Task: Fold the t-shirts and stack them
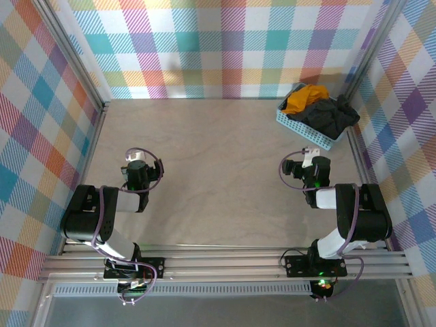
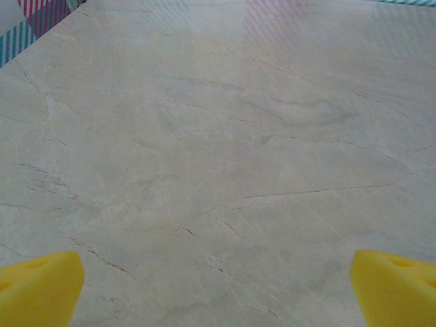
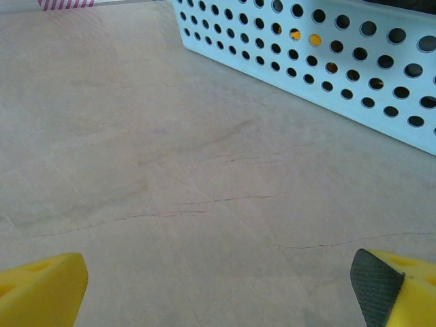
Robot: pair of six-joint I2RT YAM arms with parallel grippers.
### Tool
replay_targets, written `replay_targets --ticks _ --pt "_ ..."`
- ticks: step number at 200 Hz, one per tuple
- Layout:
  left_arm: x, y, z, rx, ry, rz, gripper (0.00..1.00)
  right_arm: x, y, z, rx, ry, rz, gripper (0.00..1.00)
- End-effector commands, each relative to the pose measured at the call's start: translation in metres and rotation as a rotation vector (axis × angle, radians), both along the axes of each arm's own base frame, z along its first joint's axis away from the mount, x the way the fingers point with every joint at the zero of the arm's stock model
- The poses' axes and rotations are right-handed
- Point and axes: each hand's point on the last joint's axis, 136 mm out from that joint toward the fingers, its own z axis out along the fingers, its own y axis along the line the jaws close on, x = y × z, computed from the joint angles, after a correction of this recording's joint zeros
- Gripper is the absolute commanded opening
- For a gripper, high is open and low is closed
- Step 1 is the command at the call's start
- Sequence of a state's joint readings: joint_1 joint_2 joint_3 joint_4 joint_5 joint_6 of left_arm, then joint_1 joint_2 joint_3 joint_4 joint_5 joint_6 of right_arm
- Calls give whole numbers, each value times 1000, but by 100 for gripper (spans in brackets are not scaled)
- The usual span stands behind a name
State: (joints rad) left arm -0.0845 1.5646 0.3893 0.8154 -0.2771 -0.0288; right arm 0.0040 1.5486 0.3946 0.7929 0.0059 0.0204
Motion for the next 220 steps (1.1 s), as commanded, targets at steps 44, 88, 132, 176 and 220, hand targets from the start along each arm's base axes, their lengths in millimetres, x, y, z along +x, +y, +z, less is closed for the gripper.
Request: replay_targets --ticks 44,88,132,176,220 --pt "1 -9 32 40 -50 -26 100 4 -6 45 -57 -92 -75 100" --pt "-16 -41 164 9 -229 28 100 14 37 183 141 -43 -83 100" --pt "20 -52 181 -573 79 94 100 52 -37 189 443 145 -471 96" --pt "36 -165 229 -658 124 -303 100 114 -84 169 483 190 -600 94" --pt "10 -223 256 -712 161 -529 93 139 -119 102 529 299 -710 92"
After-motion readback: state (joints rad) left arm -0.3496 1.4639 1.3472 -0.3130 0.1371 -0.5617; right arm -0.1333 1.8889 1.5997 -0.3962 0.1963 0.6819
